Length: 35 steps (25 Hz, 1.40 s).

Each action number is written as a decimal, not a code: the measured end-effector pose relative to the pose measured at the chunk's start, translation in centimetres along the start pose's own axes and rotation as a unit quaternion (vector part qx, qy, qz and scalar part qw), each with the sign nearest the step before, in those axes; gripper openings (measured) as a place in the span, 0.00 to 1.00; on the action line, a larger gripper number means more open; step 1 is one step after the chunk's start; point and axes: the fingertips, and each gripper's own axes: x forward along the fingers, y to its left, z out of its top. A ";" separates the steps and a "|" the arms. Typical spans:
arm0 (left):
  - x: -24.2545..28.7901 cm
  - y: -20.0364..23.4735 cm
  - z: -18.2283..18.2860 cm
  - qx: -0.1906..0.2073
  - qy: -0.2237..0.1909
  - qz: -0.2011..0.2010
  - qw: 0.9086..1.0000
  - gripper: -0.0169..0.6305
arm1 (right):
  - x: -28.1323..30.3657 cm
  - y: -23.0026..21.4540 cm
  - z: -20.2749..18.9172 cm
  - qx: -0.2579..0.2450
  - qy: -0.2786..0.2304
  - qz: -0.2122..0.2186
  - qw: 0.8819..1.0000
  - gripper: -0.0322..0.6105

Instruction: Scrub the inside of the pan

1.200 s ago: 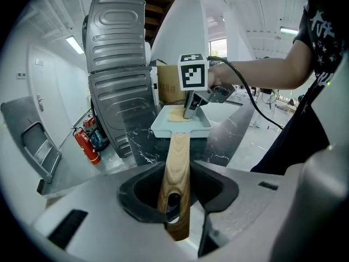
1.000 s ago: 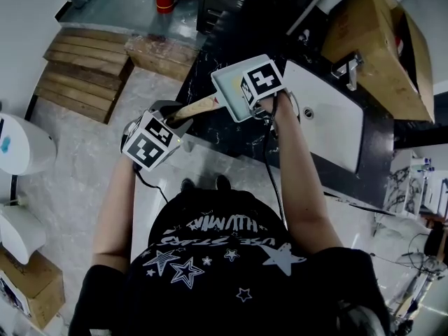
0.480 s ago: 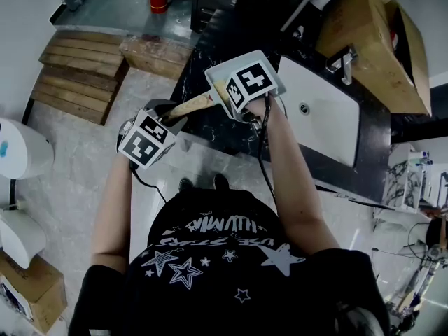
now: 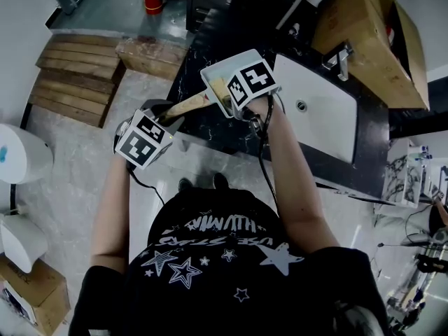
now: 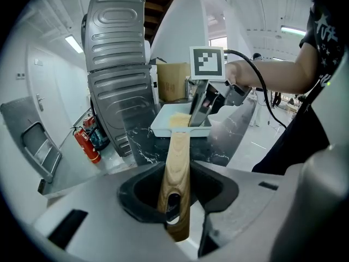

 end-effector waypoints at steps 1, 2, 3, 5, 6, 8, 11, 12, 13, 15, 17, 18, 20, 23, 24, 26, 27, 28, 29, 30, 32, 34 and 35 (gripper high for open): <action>0.0 0.0 0.0 0.000 0.000 0.000 1.000 0.24 | -0.3 -0.3 0.1 0.003 -0.006 -0.002 1.000 0.18; 0.0 0.0 0.1 0.001 0.000 0.000 1.000 0.24 | -0.7 -0.8 0.1 0.005 -0.011 -0.008 1.000 0.18; 0.0 0.0 0.1 0.001 0.000 0.000 1.000 0.24 | -1.1 -1.5 0.2 0.007 -0.015 -0.015 1.000 0.18; -0.1 0.0 0.1 0.001 0.001 0.001 1.000 0.24 | -2.3 -3.2 0.3 0.010 -0.020 -0.033 0.999 0.18; -0.1 0.0 0.2 0.001 0.001 0.002 1.000 0.24 | -2.8 -4.3 0.4 0.012 -0.020 -0.045 0.999 0.18; -0.1 0.0 0.2 0.001 0.002 0.003 1.000 0.24 | -4.0 -6.7 0.4 0.017 -0.016 -0.074 0.997 0.18; -0.1 -0.1 0.2 0.002 0.003 0.002 1.000 0.24 | -5.0 -9.8 -0.2 0.027 -0.003 -0.110 0.994 0.18; -0.1 -0.1 0.2 0.002 0.003 0.001 1.000 0.24 | -5.1 -10.6 -0.4 0.028 0.003 -0.120 0.992 0.18; -0.1 -0.1 0.2 0.002 0.003 0.000 1.000 0.24 | -5.1 -11.2 -0.7 0.027 0.008 -0.130 0.991 0.18; -0.1 -0.1 0.2 0.003 0.003 0.001 1.000 0.24 | -5.0 -12.4 -1.0 0.020 0.014 -0.151 0.988 0.18; -0.1 -0.1 0.3 0.003 0.002 0.001 1.000 0.24 | -4.9 -13.0 -1.1 0.008 0.015 -0.168 0.986 0.18; -0.1 -0.1 0.3 0.003 0.002 0.002 1.000 0.24 | -4.8 -13.2 -1.0 0.001 0.015 -0.176 0.984 0.18; -0.1 -0.1 0.3 0.002 0.002 0.002 1.000 0.24 | -4.5 -13.1 -1.0 -0.015 0.022 -0.188 0.982 0.18; -0.1 0.0 0.2 0.001 0.001 0.003 1.000 0.24 | -3.7 -12.8 -1.3 -0.042 0.050 -0.210 0.975 0.18; -0.1 0.0 0.2 0.001 0.001 0.004 1.000 0.24 | -3.5 -12.8 -1.4 -0.049 0.060 -0.218 0.973 0.18; -0.1 0.0 0.2 0.002 0.001 0.004 1.000 0.24 | -3.2 -12.7 -1.5 -0.054 0.073 -0.225 0.970 0.18; -0.1 0.0 0.2 0.002 0.001 0.005 1.000 0.24 | -3.1 -12.6 -1.5 -0.053 0.078 -0.221 0.971 0.18; -0.1 0.0 0.2 0.002 0.001 0.005 1.000 0.24 | -3.1 -12.3 -1.5 -0.049 0.082 -0.213 0.972 0.18; -0.1 0.0 0.2 0.001 0.001 0.006 1.000 0.24 | -3.0 -12.0 -1.5 -0.044 0.085 -0.201 0.975 0.18; -0.2 0.1 0.2 0.001 0.001 0.006 1.000 0.24 | -2.9 -11.5 -1.5 -0.040 0.086 -0.188 0.978 0.18; -0.2 0.1 0.3 0.001 0.001 0.007 1.000 0.24 | -2.6 -10.3 -1.6 -0.036 0.089 -0.163 0.982 0.18; -0.1 0.0 0.3 0.001 0.001 0.008 1.000 0.24 | -2.3 -9.0 -1.7 -0.043 0.092 -0.148 0.984 0.18; -0.1 0.0 0.3 0.001 0.001 0.009 1.000 0.24 | -2.1 -8.4 -1.7 -0.048 0.094 -0.144 0.984 0.18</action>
